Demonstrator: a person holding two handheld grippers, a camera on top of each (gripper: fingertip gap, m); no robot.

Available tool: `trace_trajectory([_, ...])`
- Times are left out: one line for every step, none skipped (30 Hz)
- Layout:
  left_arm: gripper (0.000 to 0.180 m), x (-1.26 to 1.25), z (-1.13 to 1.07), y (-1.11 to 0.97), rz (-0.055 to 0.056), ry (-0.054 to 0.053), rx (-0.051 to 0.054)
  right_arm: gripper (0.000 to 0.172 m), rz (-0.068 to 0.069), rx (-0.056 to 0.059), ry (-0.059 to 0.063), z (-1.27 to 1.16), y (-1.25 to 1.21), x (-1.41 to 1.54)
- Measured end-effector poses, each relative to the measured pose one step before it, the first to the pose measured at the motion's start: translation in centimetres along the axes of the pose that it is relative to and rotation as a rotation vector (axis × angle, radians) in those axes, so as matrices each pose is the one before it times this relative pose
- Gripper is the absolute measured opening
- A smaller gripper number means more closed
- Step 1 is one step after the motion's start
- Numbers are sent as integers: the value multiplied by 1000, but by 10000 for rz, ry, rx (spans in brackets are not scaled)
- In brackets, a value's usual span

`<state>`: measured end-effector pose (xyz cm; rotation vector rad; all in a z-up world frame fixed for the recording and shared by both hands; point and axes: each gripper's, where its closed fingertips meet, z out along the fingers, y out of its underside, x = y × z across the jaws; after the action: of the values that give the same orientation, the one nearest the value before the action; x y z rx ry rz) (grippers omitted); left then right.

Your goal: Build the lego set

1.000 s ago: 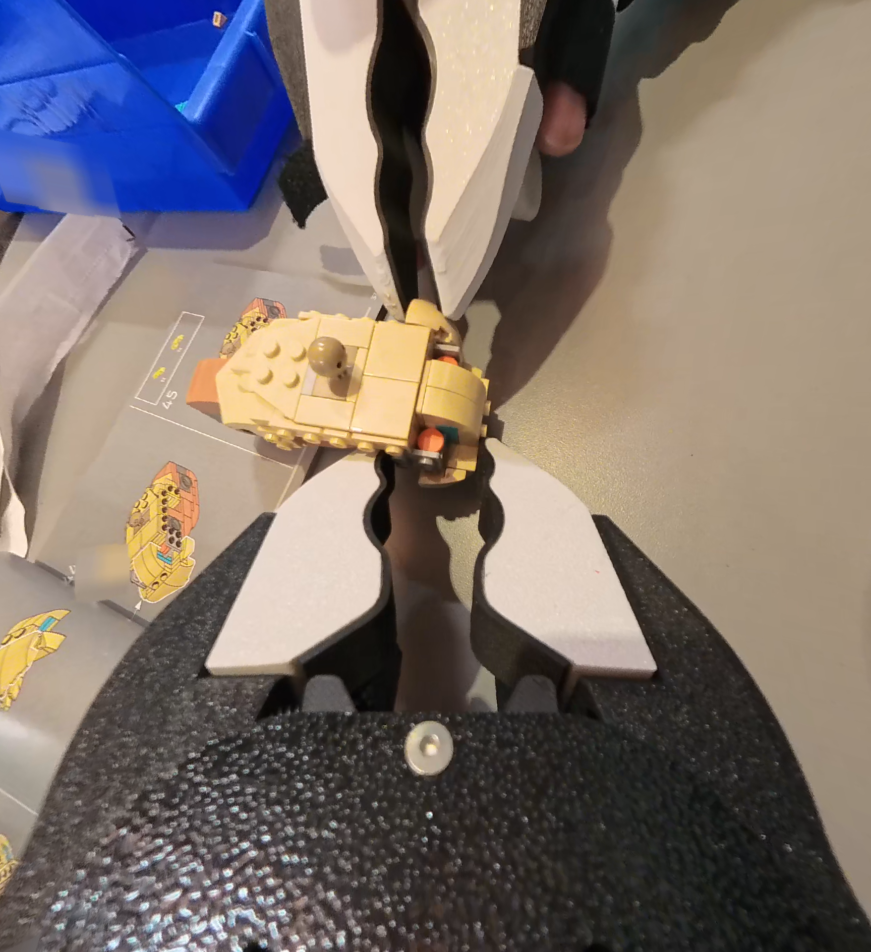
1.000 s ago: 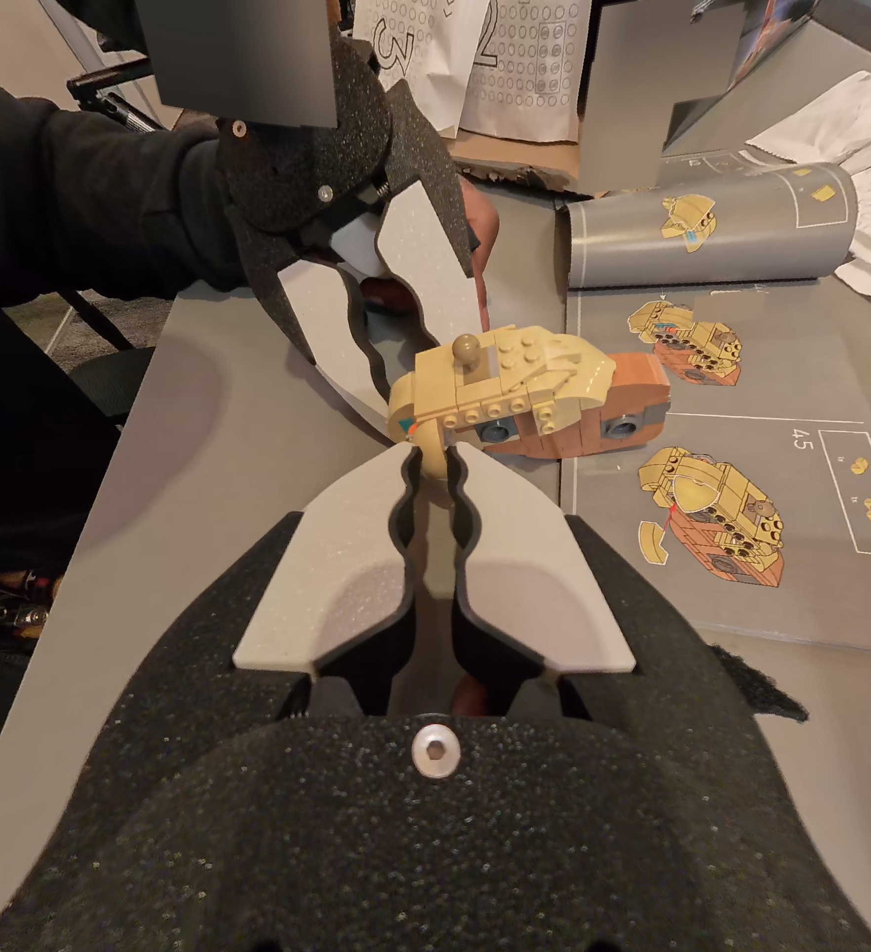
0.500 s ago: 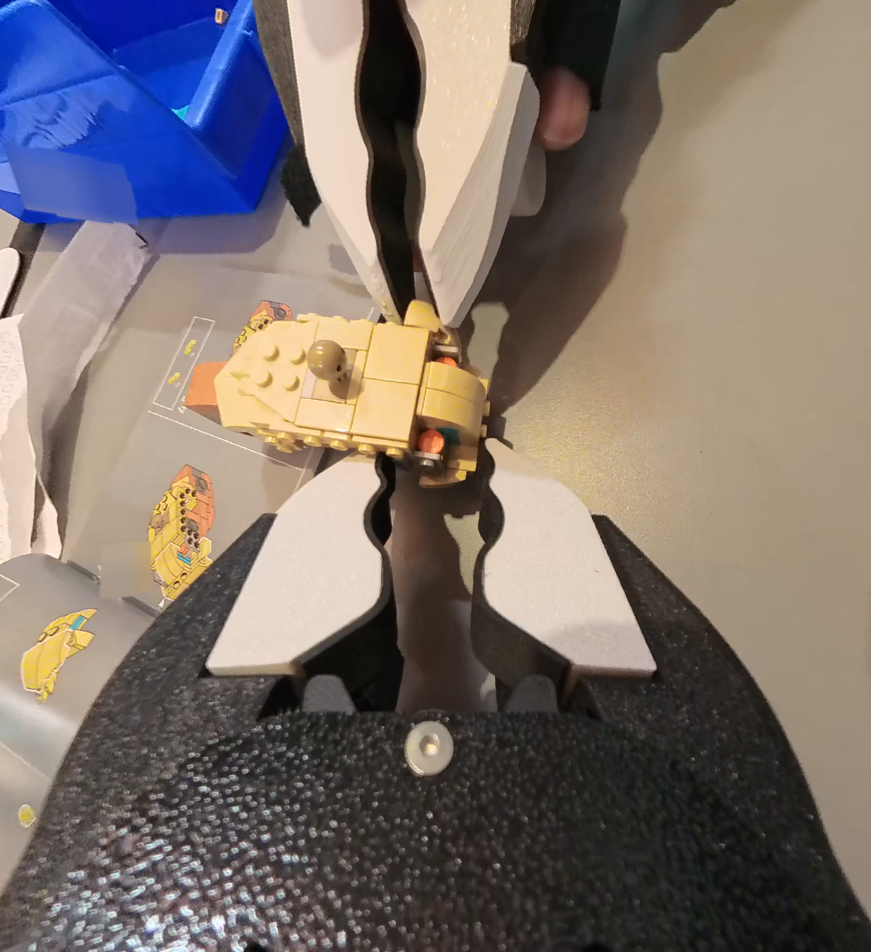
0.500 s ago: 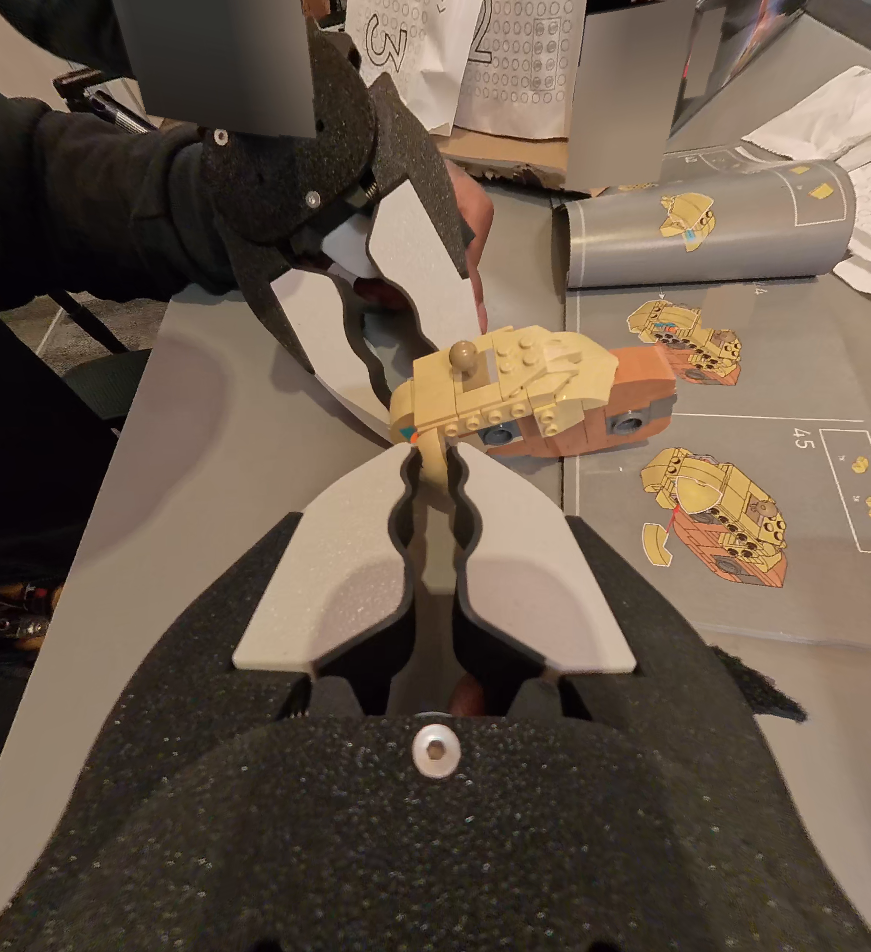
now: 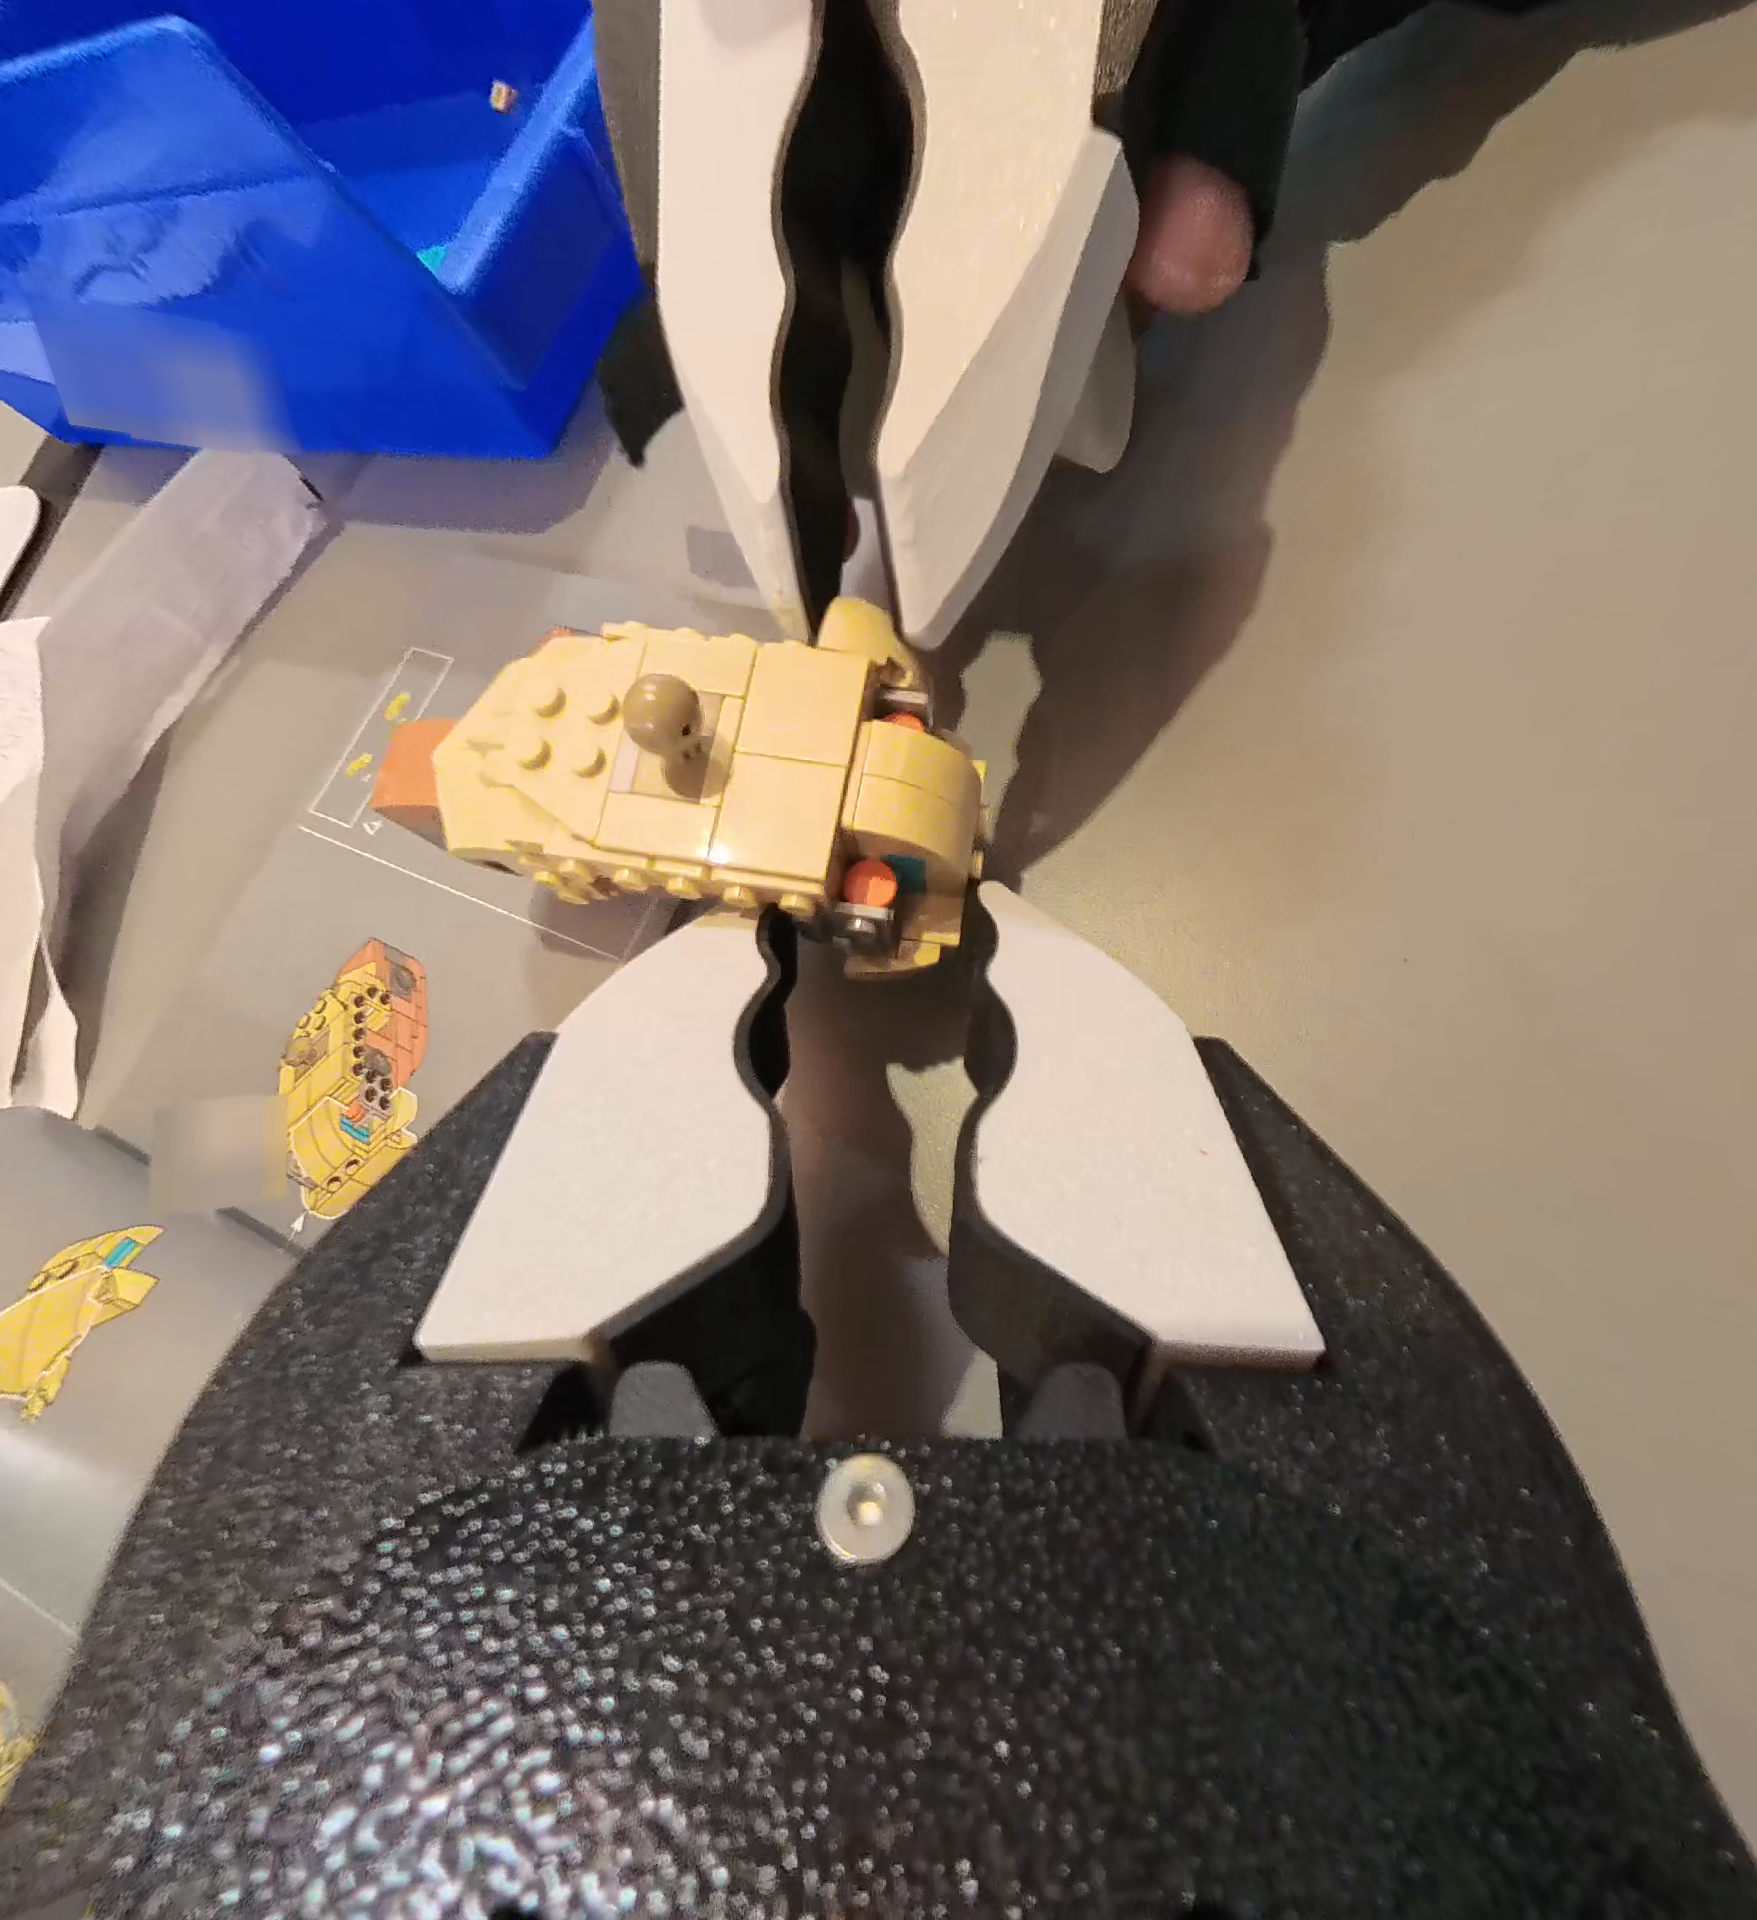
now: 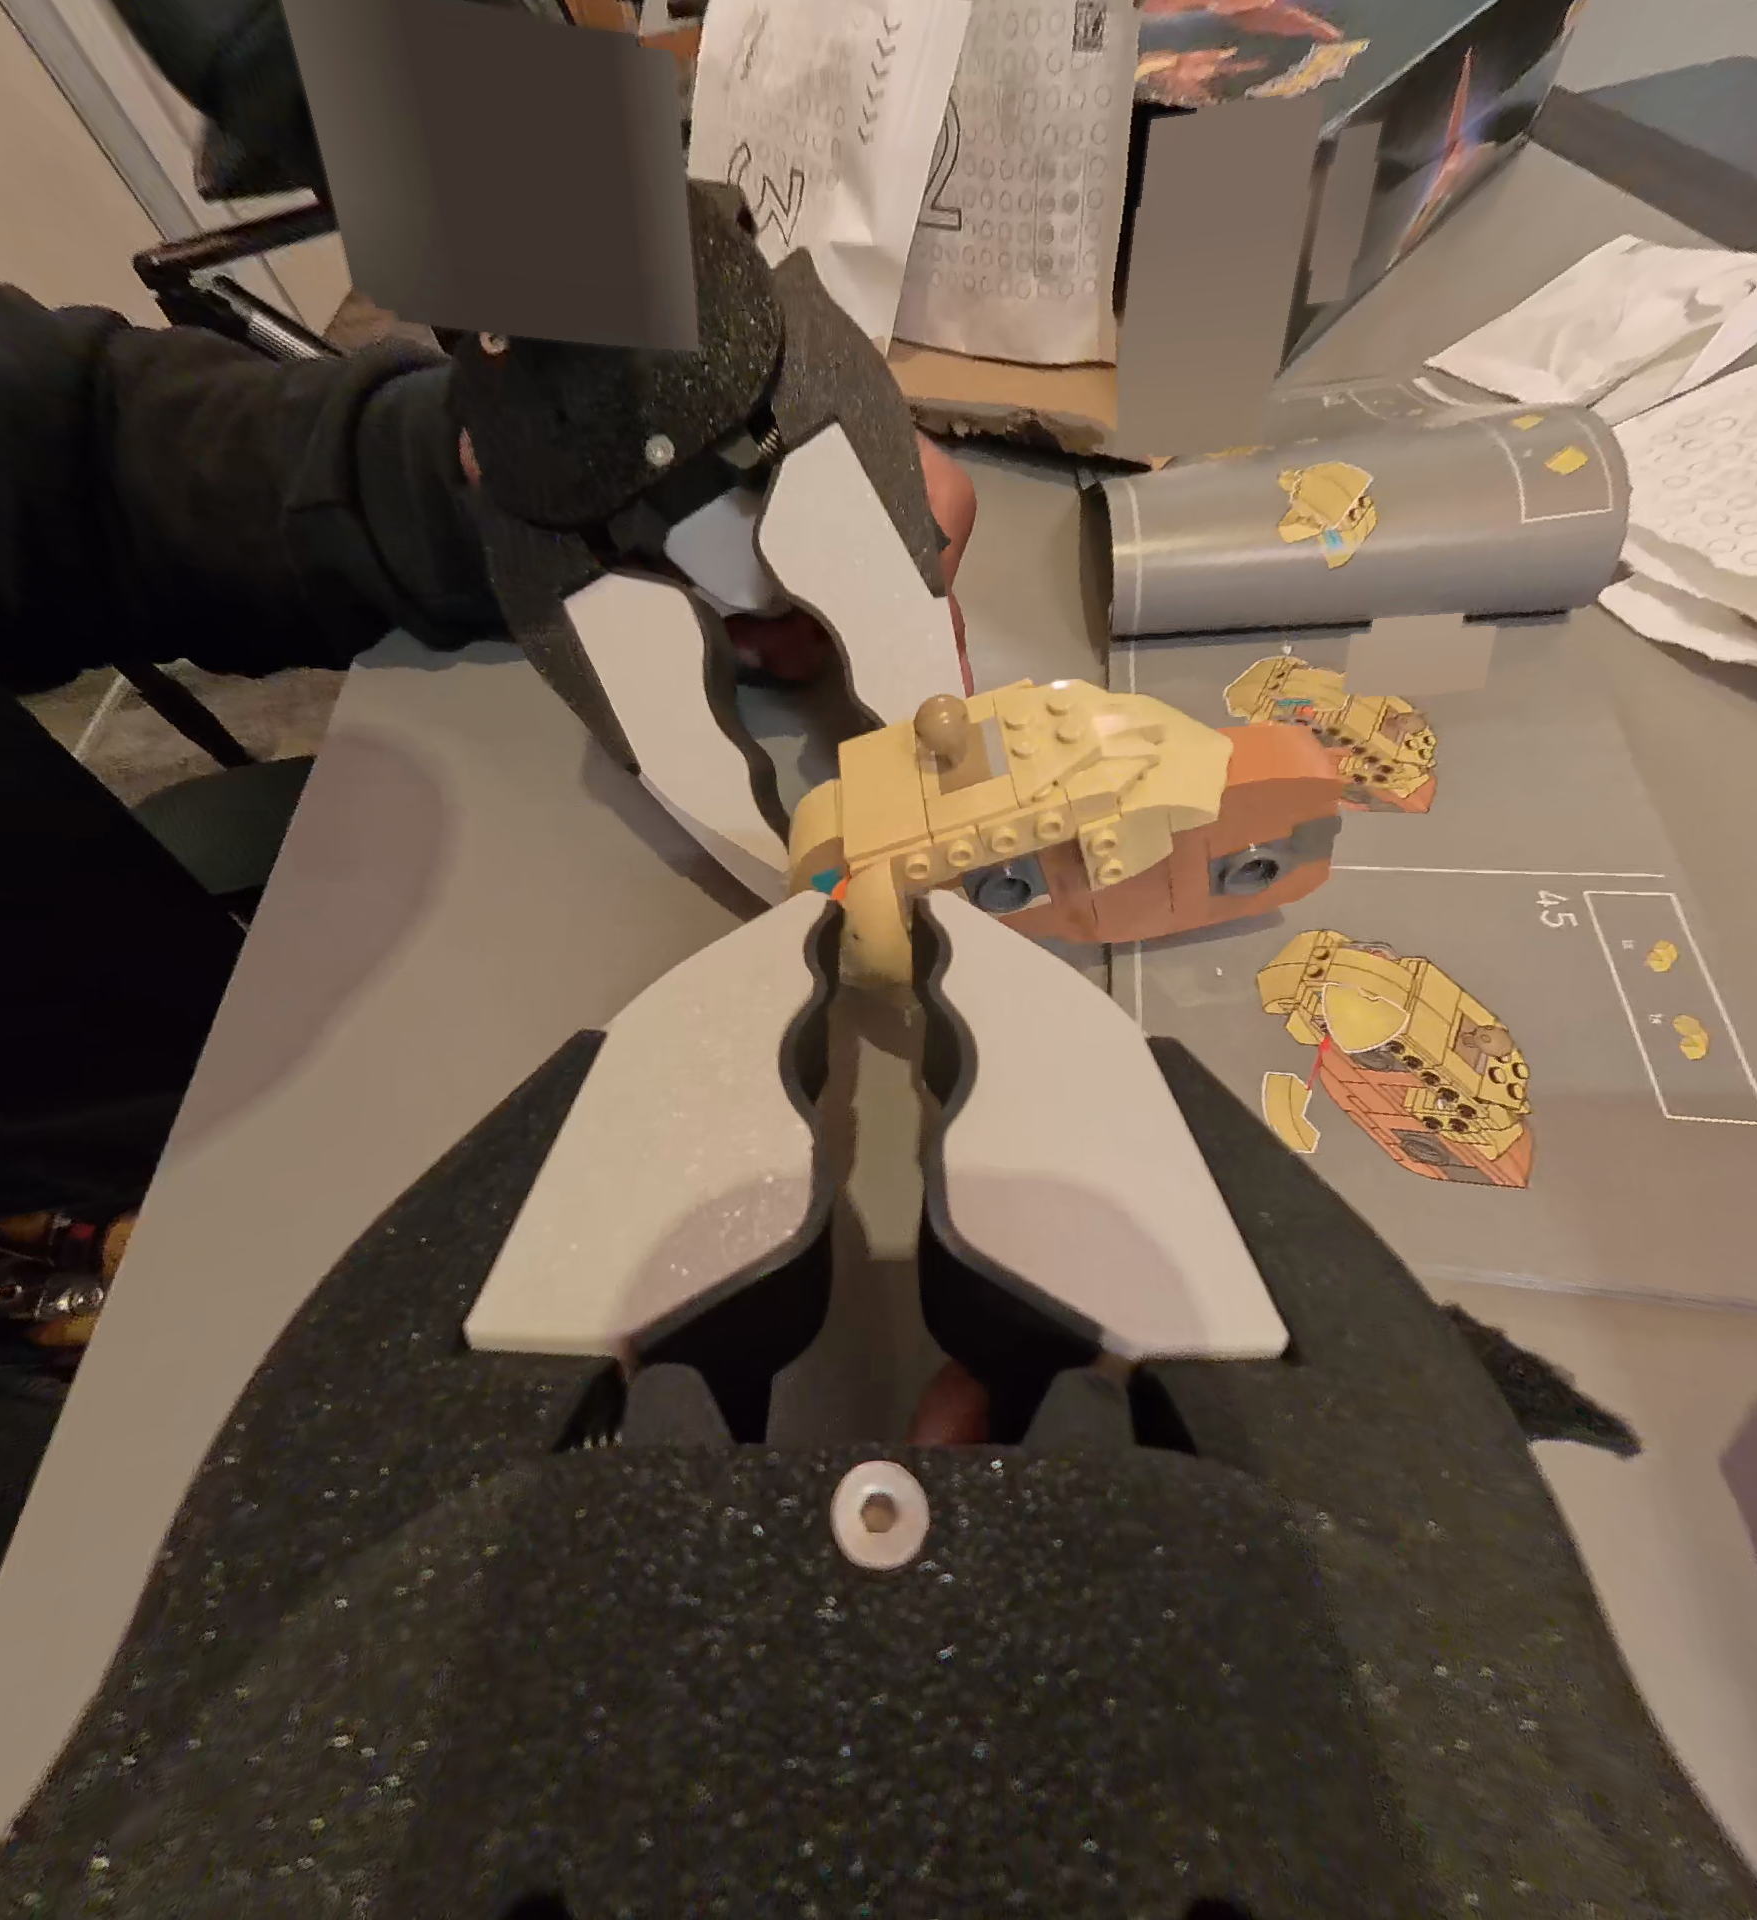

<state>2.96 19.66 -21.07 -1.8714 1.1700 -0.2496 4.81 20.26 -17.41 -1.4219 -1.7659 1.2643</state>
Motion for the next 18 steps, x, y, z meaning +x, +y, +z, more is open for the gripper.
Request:
trace_trajectory([29,-31,-68,-79,-61,27,67,16,-43,22,-104,-201,-79,-137])
trace_trajectory([29,-29,-23,6,-28,-5,0,18,-55,22,-54,-170,-76,-108])
trace_trajectory([30,18,10,14,28,0,-10,18,-75,14,-16,-117,-31,-89])
trace_trajectory([30,96,35,-6,25,34,-7,18,-90,-57,2,-17,94,-63])
trace_trajectory([30,85,46,38,14,34,-33,18,-95,-94,42,23,162,6])
trace_trajectory([30,63,47,62,29,30,-47,16,-82,-93,48,64,161,18])
trace_trajectory([30,87,47,55,36,32,-32,14,-64,-56,82,60,112,69])
trace_trajectory([30,101,27,-4,23,49,5,9,-54,-24,97,24,72,113])
trace_trajectory([30,71,10,-50,8,31,22,7,-51,-8,47,-9,26,63])
trace_trajectory([30,-18,-6,-12,-6,-11,8,7,-28,-10,16,-30,3,23])
trace_trajectory([30,3,-16,-49,-22,16,27,7,-32,12,5,-33,-37,-14])
trace_trajectory([30,11,-26,-49,-25,22,38,7,-45,11,5,-43,-30,-9])
trace_trajectory([30,2,-28,-40,-15,3,35,7,-66,-14,25,-47,-14,7])
trace_trajectory([30,-45,-47,-46,-16,-12,41,8,-77,-44,36,-44,46,24])
trace_trajectory([30,-45,-65,-64,-39,-9,56,9,-69,-67,16,-21,98,14])
trace_trajectory([30,-45,-72,-54,-49,0,56,10,-40,-29,6,-7,78,-5])
trace_trajectory([30,-34,-54,-34,-38,10,41,11,0,24,-9,2,10,-11])
trace_trajectory([30,28,-13,-9,-16,27,15,11,21,27,-18,25,-16,-29])
